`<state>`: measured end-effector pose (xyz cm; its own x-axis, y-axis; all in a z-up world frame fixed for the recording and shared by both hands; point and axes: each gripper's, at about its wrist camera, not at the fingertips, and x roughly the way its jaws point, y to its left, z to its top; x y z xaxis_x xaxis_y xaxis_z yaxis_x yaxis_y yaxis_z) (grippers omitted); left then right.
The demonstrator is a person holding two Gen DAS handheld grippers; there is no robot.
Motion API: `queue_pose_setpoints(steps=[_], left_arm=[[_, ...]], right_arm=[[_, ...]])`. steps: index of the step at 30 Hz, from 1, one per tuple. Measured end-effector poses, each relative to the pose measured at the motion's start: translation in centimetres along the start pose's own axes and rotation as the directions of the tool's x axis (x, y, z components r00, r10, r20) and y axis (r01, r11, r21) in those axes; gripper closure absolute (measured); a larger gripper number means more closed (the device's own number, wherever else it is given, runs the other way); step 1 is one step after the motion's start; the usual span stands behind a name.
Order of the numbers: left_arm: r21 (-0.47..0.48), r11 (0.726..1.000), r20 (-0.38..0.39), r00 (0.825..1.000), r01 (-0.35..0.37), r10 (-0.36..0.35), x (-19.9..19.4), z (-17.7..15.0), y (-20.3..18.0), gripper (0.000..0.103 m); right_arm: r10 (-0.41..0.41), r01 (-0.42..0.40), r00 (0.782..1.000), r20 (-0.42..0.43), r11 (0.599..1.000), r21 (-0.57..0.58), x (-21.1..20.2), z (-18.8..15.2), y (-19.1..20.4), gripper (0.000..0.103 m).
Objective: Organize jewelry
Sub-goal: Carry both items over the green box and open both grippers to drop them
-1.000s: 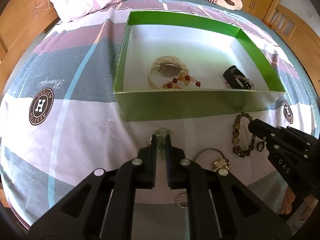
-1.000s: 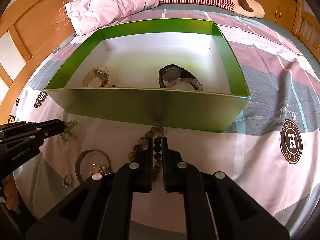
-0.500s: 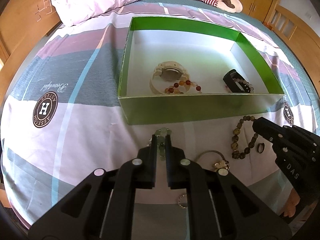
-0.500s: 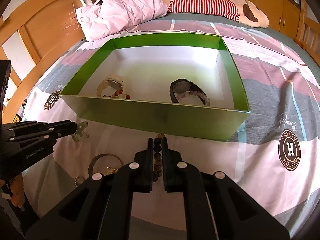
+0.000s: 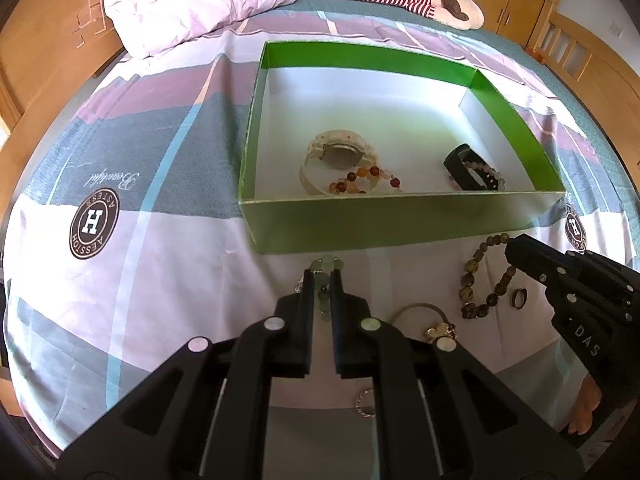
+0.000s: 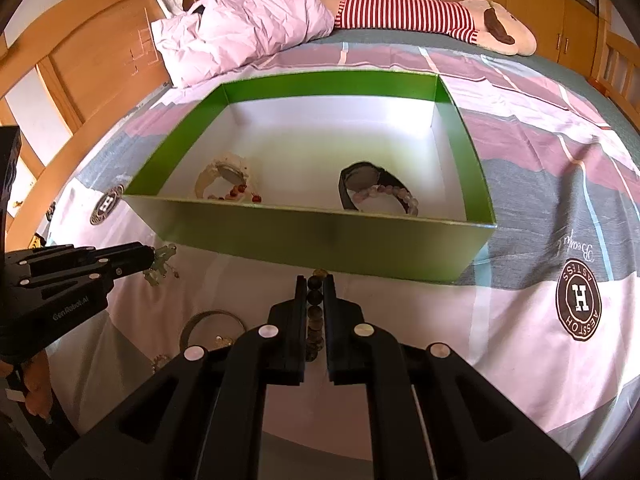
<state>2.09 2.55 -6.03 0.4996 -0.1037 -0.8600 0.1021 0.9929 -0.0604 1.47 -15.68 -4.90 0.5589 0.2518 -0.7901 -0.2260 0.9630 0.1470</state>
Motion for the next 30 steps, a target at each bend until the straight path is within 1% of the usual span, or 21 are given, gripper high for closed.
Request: queue_pose_setpoints(steps=[5, 7, 9, 12, 15, 18, 20, 22, 25, 27, 29, 30], left_arm=[[-0.006, 0.999, 0.040, 0.998, 0.045, -0.045, -1.8, 0.4, 0.1, 0.096], [-0.022, 0.996, 0.061, 0.995, 0.084, -0.082, -3.1, 0.9, 0.3, 0.096], [-0.037, 0.993, 0.109, 0.988, 0.116, -0.111, -5.0, 1.8, 0.5, 0.096], [-0.038, 0.986, 0.153, 0.976, 0.160, -0.152, -6.8, 3.2, 0.4, 0.096], [-0.048, 0.983, 0.156, 0.974, 0.176, -0.167, -6.8, 5.4, 0.4, 0.096], [-0.054, 0.981, 0.151, 0.972, 0.189, -0.179, -5.6, 7.2, 0.3, 0.096], [-0.059, 0.977, 0.131, 0.972, 0.204, -0.195, -4.0, 7.8, 0.2, 0.096], [-0.058, 0.976, 0.114, 0.973, 0.208, -0.201, -2.6, 7.7, 0.1, 0.096], [-0.040, 0.983, 0.089, 0.980, 0.181, -0.176, -0.8, 7.5, -0.4, 0.095], [-0.036, 0.985, 0.074, 0.983, 0.169, -0.166, 0.1, 7.5, -0.6, 0.095], [-0.038, 0.985, 0.066, 0.984, 0.166, -0.163, 0.8, 7.5, -0.5, 0.095], [-0.040, 0.986, 0.064, 0.985, 0.165, -0.162, 1.1, 7.5, -0.5, 0.091]], right_arm=[[0.029, -0.029, 0.999, 0.033, 0.999, 0.017, -1.3, 0.7, -0.1, 0.096], [0.041, -0.042, 0.998, 0.057, 0.999, 0.014, -2.4, 1.2, 0.0, 0.095], [0.052, -0.053, 0.994, 0.095, 0.999, 0.003, -3.7, 1.8, 0.3, 0.095], [0.060, -0.060, 0.984, 0.165, 0.998, -0.004, -5.9, 3.0, 0.3, 0.096], [0.047, -0.051, 0.977, 0.207, 0.999, 0.010, -7.0, 4.6, -0.1, 0.095], [0.048, -0.053, 0.970, 0.239, 0.999, 0.013, -7.0, 6.2, -0.6, 0.096], [0.053, -0.060, 0.971, 0.234, 0.998, 0.024, -6.3, 6.9, -1.3, 0.096], [0.056, -0.070, 0.975, 0.213, 0.996, 0.056, -4.9, 7.3, -2.2, 0.095], [0.031, -0.046, 0.985, 0.172, 0.995, 0.086, -2.9, 7.4, -3.1, 0.095], [0.008, -0.023, 0.989, 0.147, 0.995, 0.099, -2.0, 7.3, -3.5, 0.095], [0.002, -0.016, 0.992, 0.125, 0.994, 0.112, -1.5, 7.1, -3.9, 0.095], [0.009, -0.024, 0.993, 0.119, 0.992, 0.123, -1.5, 7.0, -4.1, 0.093]])
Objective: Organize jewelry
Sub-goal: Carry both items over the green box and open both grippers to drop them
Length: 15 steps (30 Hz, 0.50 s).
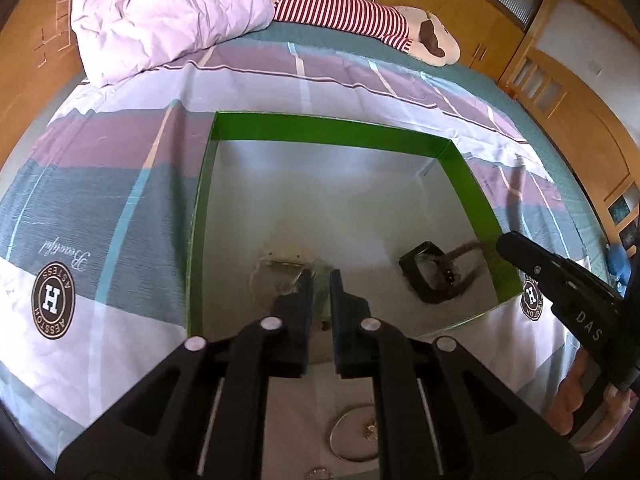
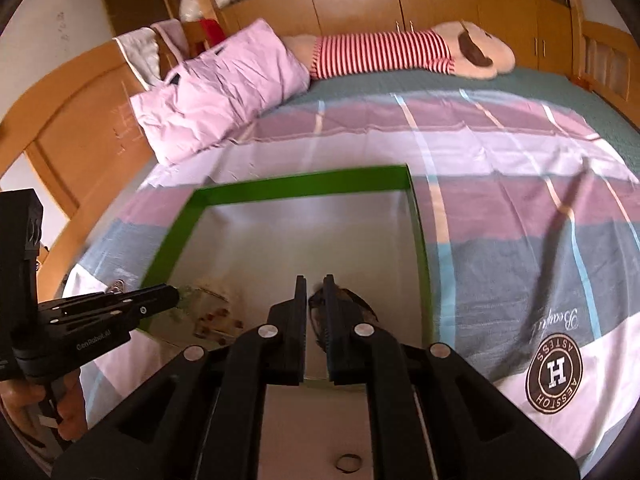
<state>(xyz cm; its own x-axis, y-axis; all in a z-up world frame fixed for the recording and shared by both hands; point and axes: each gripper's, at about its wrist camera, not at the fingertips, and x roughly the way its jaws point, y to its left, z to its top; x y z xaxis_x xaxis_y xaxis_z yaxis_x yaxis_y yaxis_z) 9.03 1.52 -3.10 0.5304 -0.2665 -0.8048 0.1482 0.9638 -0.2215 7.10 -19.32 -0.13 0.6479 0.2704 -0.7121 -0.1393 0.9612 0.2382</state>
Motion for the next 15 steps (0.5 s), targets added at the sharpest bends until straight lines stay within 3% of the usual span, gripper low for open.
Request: queue_pose_setpoints(steps=[1, 3, 6, 8, 10, 13, 15], left_arm=[[-0.007, 1.000, -0.007, 1.000, 0.000, 0.000, 0.1, 0.0, 0.1, 0.081], [-0.022, 1.000, -0.011, 1.000, 0.014, -0.014, -0.3, -0.3, 0.2, 0.074], [0.005, 1.000, -0.010, 1.000, 0.025, -0.025, -1.5, -1.0, -0.2, 0.074], [0.051, 0.998, -0.008, 1.000, 0.030, -0.029, -2.8, -1.9, -0.9, 0.070], [0.110, 0.994, -0.026, 1.000, 0.016, -0.013, -3.7, -3.4, -1.7, 0.061], [0.141, 0.990, -0.090, 0.996, -0.011, 0.024, -3.1, -5.3, -1.6, 0.060], [0.102, 0.993, -0.156, 0.985, -0.053, 0.069, -1.9, -6.3, -0.4, 0.059]], right_arm=[[0.007, -0.007, 1.000, -0.004, 1.000, 0.005, -0.1, 0.0, -0.1, 0.084], [0.024, -0.024, 1.000, -0.002, 1.000, 0.003, -1.0, -0.3, 0.1, 0.073], [0.051, -0.052, 0.998, -0.031, 0.998, -0.037, -2.4, -1.0, 0.8, 0.072], [0.072, -0.078, 0.993, -0.095, 0.995, -0.067, -2.8, -2.1, 1.4, 0.072], [0.036, -0.060, 0.982, -0.185, 0.990, -0.128, -2.5, -4.0, 2.1, 0.071], [-0.038, -0.001, 0.967, -0.254, 0.989, -0.151, -1.7, -6.5, 1.7, 0.069], [-0.002, -0.032, 0.947, -0.320, 0.994, -0.101, -0.7, -8.1, 1.2, 0.069]])
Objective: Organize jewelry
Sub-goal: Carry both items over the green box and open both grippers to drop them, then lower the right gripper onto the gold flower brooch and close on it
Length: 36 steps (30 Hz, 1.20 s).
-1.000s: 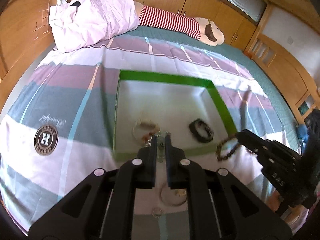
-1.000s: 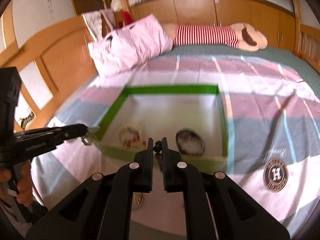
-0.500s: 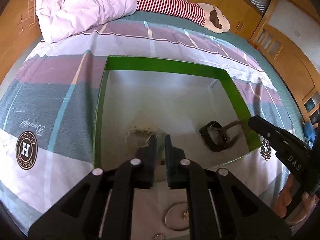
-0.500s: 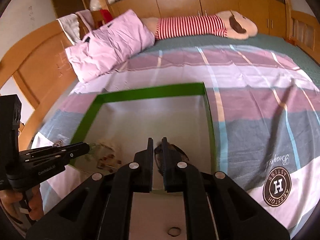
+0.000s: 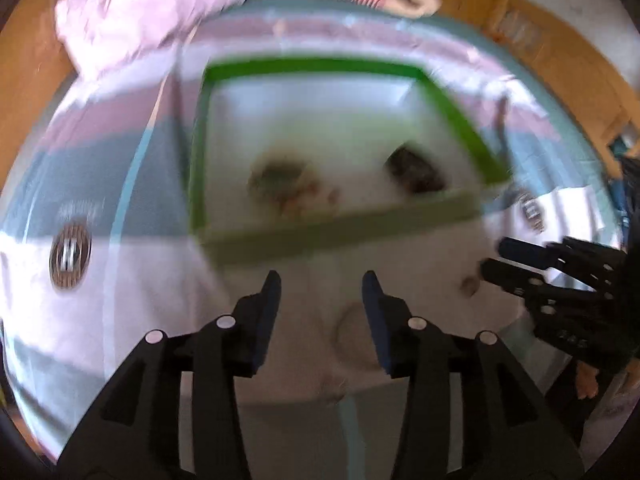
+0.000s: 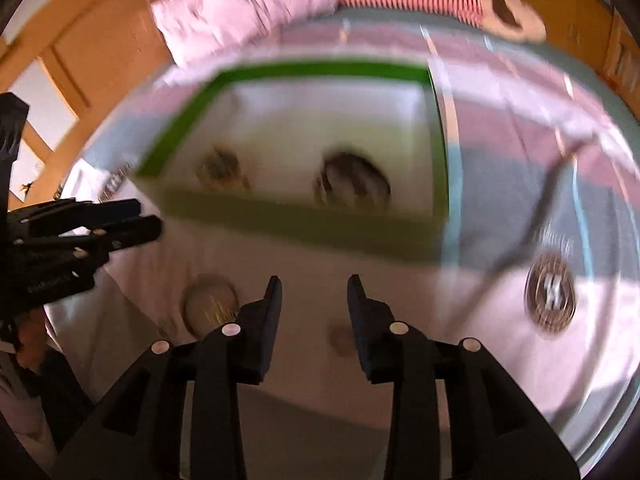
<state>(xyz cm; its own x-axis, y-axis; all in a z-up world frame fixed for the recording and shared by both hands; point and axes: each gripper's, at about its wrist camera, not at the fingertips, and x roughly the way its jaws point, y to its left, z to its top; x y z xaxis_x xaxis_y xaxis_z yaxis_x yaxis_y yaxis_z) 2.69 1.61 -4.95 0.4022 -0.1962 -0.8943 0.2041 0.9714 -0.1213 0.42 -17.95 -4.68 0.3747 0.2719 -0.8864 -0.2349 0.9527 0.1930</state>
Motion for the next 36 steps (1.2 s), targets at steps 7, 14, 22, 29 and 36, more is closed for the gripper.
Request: queue_pose_setpoints(steps=[7, 14, 22, 29, 36], left_arm=[[-0.081, 0.997, -0.098, 0.995, 0.000, -0.008, 2.2, -0.6, 1.8, 0.047], [0.006, 0.999, -0.161, 0.986, -0.050, 0.050, 4.5, -1.1, -0.2, 0.047], [0.020, 0.998, -0.163, 0.984, -0.065, 0.067, 4.8, -1.4, -0.5, 0.042], [0.013, 0.997, -0.157, 0.985, -0.071, 0.072, 4.8, -1.5, -0.4, 0.041], [0.003, 0.997, -0.153, 0.986, -0.073, 0.073, 4.3, -1.5, 0.5, 0.040]], right_arm=[[-0.009, 0.007, 1.000, -0.029, 0.997, -0.076, 1.5, -0.8, 2.3, 0.069], [0.038, -0.048, 0.995, -0.089, 0.992, -0.115, 3.6, -1.3, 4.7, 0.068], [-0.034, 0.018, 0.996, -0.081, 0.981, -0.191, 4.7, -1.7, 6.4, 0.060], [-0.190, 0.184, 0.981, -0.045, 0.977, -0.109, 4.5, -0.7, 3.2, 0.060], [-0.018, 0.019, 1.000, 0.023, 0.999, -0.031, 3.0, 0.2, 2.4, 0.060]])
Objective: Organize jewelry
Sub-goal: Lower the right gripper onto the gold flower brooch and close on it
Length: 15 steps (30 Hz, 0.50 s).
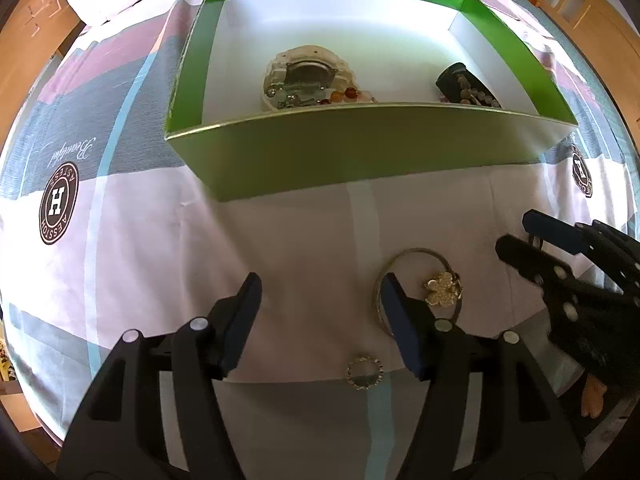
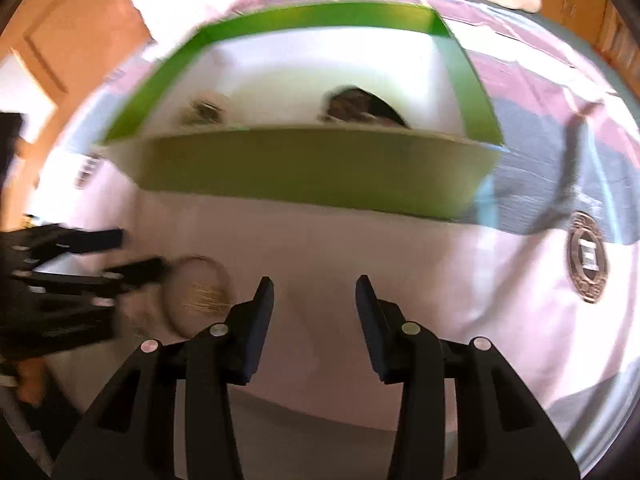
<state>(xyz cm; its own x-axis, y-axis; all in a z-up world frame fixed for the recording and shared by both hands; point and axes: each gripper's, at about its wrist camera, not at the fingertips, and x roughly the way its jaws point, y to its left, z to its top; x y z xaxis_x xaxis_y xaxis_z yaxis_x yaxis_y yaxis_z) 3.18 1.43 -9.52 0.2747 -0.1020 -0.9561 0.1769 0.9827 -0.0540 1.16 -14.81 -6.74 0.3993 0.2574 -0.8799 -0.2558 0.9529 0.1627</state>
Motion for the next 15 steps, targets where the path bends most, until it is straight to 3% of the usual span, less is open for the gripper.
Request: queue_pose_setpoints(steps=[3, 8, 15], left_arm=[[-0.032, 0.999, 0.001, 1.000, -0.008, 0.008, -0.1, 0.0, 0.8, 0.040], [-0.124, 0.992, -0.011, 1.000, 0.010, -0.012, -0.2, 0.2, 2.9, 0.040], [-0.106, 0.994, -0.015, 1.000, 0.000, -0.002, -0.1, 0.1, 2.8, 0.036]], right_arm=[[0.041, -0.038, 0.999, 0.024, 0.991, -0.130, -0.1, -0.4, 3.0, 0.060], [0.051, -0.048, 0.999, 0.011, 0.975, -0.215, 0.9, -1.5, 4.6, 0.060], [0.058, -0.056, 0.998, 0.005, 0.975, -0.217, 2.2, -1.0, 5.4, 0.084]])
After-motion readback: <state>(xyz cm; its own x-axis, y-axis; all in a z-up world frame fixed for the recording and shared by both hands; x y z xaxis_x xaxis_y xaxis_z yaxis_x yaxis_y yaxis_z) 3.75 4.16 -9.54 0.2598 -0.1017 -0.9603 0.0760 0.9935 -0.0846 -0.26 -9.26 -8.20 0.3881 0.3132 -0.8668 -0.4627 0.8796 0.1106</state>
